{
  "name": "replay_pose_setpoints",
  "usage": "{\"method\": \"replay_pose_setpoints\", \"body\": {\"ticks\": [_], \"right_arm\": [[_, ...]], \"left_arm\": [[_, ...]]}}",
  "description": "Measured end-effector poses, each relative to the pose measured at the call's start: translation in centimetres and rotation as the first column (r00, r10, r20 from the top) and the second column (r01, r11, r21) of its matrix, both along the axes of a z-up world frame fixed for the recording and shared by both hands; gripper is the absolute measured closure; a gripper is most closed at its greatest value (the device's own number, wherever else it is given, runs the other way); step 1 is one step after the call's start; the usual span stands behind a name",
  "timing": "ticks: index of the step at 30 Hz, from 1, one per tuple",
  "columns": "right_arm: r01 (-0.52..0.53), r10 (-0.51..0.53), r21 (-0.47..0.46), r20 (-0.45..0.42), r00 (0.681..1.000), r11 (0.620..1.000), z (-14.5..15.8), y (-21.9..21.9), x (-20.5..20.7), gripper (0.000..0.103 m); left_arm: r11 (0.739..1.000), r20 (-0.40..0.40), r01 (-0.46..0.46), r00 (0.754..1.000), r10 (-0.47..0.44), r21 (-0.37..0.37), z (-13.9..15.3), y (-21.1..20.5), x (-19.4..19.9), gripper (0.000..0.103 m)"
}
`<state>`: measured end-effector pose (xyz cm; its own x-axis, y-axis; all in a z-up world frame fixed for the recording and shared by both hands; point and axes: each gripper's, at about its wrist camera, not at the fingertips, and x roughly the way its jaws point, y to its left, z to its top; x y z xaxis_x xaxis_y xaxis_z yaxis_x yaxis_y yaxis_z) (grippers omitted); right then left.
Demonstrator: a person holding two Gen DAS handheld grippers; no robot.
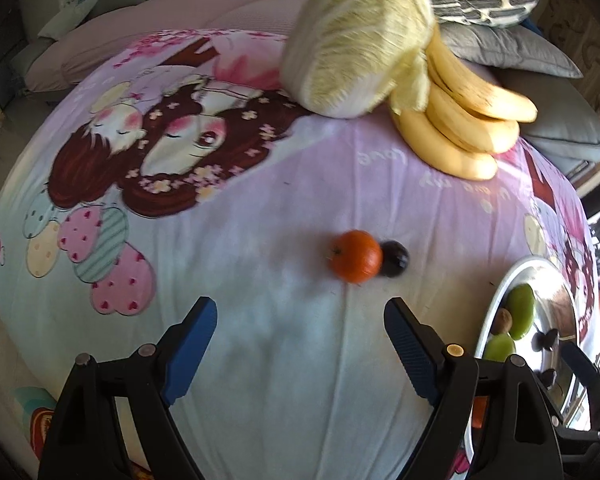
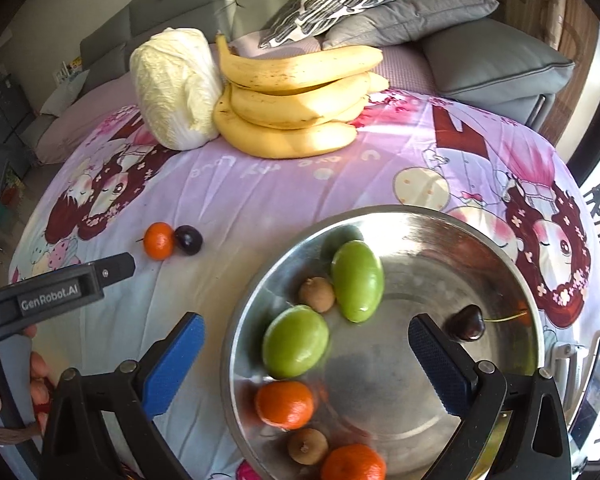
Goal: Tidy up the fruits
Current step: 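Move both open tools back toward the last orange and dark cherry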
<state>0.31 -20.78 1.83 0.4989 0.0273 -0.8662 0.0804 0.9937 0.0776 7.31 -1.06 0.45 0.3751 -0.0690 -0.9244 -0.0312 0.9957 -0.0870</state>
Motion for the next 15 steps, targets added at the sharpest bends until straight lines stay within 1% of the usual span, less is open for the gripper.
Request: {"method": "replay_pose_setpoints", "body": {"ticks": [6, 10, 13, 15], "right_arm": [[-0.020, 0.020, 0.001, 0.000, 1.000, 1.000, -0.2, 1.1, 0.7, 0.000], [-0.020, 0.019, 0.025, 0.021, 1.000, 1.000, 0.1, 1.8, 1.5, 0.000], [-0.049, 0.047, 0.038, 0.051, 0.998, 0.998, 0.7, 2.9, 2.4, 0.000], [-0.064, 0.060, 0.053, 0.067, 0.996, 0.997, 0.9, 3.6, 3.1, 0.000]], "left_arm": [[0.996, 0.039, -0.067, 0.997, 0.065, 0.058, 0.5, 2.6, 0.8, 0.017], [0.995, 0.044, -0.082, 0.996, 0.080, 0.062, 0.6, 3.5, 1.2, 0.017], [0.993, 0.053, -0.089, 0.995, 0.085, 0.074, 0.8, 4.0, 1.5, 0.017], [0.992, 0.054, -0.107, 0.993, 0.103, 0.070, 0.9, 4.6, 1.9, 0.017]]}}
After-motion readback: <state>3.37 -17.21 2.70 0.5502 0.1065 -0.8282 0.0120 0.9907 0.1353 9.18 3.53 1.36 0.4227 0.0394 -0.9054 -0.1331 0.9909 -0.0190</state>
